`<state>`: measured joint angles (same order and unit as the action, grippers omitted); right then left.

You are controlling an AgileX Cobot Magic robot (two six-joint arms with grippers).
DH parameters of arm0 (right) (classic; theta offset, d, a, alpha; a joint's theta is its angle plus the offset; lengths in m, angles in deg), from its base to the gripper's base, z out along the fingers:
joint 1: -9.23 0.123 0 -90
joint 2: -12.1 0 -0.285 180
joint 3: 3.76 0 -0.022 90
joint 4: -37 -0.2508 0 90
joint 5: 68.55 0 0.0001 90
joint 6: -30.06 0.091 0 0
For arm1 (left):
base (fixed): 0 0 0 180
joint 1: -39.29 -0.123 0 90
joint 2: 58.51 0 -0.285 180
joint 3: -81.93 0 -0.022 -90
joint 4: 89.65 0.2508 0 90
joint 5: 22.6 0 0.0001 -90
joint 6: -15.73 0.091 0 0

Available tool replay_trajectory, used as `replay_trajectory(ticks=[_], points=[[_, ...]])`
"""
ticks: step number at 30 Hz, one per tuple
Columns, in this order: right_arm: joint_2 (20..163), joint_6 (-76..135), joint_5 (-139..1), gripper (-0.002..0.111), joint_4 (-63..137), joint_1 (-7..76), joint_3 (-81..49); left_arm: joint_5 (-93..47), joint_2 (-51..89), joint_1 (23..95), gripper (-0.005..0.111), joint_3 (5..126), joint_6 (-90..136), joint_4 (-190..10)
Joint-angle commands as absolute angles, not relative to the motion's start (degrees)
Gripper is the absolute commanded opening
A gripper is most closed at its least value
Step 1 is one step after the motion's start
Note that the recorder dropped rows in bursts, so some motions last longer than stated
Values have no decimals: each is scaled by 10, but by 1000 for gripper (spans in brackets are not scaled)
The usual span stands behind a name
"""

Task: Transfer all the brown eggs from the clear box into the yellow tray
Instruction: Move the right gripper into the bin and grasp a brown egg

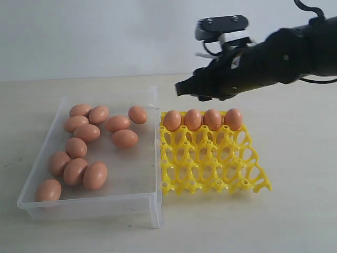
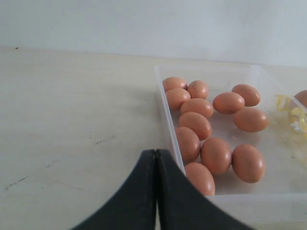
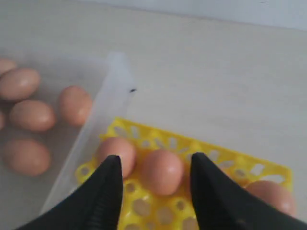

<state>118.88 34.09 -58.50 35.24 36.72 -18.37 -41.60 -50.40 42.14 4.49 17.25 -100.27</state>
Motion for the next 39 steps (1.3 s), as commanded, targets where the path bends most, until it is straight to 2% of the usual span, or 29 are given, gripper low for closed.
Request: replay_trajectory(ticks=[1,3,6,9,18,26,33,39], points=[[1206,225,-422,29,283,465,-95,-412,-507,421,0,47,174,-1004],[1231,107,-361,31,168,497,-36,-412,-507,421,0,47,174,-1004],[1277,70,-291,36,96,510,34,-412,-507,421,0,47,174,-1004],[1354,117,-216,41,96,515,134,-412,-507,421,0,47,174,-1004],[1510,243,-151,41,115,515,293,-412,-507,421,0,47,174,-1004],[1569,301,-152,41,107,515,322,-412,-507,421,0,47,174,-1004],[1591,308,-142,57,97,518,322,-412,-507,421,0,47,174,-1004],[1593,308,-142,57,90,519,322,-412,-507,421,0,47,174,-1004]])
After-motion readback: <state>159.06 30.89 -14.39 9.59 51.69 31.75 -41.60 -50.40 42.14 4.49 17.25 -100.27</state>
